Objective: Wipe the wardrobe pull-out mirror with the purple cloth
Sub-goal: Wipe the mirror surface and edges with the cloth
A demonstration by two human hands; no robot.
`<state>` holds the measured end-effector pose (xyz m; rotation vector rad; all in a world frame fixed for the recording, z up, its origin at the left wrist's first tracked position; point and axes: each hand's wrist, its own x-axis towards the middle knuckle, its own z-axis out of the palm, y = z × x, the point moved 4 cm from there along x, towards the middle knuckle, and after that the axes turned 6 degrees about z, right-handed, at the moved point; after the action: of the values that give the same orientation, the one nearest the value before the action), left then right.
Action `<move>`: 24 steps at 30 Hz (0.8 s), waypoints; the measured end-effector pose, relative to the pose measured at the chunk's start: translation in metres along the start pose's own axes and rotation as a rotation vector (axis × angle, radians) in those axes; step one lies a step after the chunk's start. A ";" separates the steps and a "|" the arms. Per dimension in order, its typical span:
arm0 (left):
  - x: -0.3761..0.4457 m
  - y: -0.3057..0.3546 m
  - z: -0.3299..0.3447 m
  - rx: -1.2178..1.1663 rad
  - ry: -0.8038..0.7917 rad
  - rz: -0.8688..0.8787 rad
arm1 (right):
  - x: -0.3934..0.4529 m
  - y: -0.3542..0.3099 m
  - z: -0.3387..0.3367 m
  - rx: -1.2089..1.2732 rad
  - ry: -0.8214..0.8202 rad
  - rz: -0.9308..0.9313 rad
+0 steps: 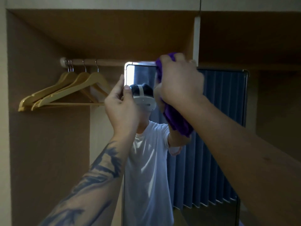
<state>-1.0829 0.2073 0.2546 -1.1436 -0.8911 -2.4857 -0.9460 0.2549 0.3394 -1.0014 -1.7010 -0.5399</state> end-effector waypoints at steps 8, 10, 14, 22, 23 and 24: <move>0.004 0.003 -0.006 0.018 -0.065 0.008 | 0.000 -0.020 0.002 0.185 -0.059 -0.292; 0.003 0.003 -0.005 0.019 -0.047 0.014 | 0.004 0.009 0.002 0.140 -0.047 -0.192; 0.000 0.005 -0.003 0.045 -0.058 0.033 | 0.001 0.040 0.002 0.052 0.000 0.070; 0.000 0.008 -0.005 -0.012 -0.074 -0.048 | -0.004 -0.037 0.006 0.183 -0.035 -0.246; -0.001 0.008 -0.005 -0.028 -0.077 -0.067 | -0.004 -0.038 0.005 0.199 -0.054 -0.274; -0.001 0.007 -0.005 -0.046 -0.078 -0.088 | -0.003 -0.035 0.005 0.211 -0.073 -0.288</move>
<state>-1.0818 0.1987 0.2539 -1.2503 -0.9292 -2.5598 -0.9778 0.2383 0.3393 -0.6365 -1.9378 -0.5001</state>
